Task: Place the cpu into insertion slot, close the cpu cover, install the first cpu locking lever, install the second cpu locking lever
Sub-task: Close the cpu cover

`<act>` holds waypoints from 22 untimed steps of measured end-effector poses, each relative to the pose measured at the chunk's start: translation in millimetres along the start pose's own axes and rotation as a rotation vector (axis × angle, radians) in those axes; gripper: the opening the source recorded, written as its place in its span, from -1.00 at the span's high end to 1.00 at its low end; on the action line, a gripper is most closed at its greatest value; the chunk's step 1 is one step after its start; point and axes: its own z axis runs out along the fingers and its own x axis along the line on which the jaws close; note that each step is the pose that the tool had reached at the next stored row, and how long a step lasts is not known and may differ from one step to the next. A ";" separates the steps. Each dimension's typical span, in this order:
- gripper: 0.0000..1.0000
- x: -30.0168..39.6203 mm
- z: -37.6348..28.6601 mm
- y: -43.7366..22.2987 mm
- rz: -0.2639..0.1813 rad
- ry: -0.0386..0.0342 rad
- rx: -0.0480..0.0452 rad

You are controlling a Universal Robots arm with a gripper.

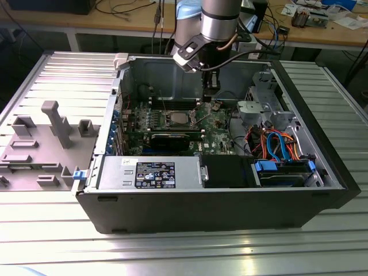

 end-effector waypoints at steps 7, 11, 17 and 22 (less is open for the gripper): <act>0.79 0.0 0.1 2.3 0.000 0.0000 0.0000; 0.79 -0.1 0.1 3.8 0.000 0.0000 0.0000; 0.79 -0.1 0.2 6.6 0.000 0.0001 0.0000; 0.79 -0.1 0.2 8.4 0.000 0.0000 0.0000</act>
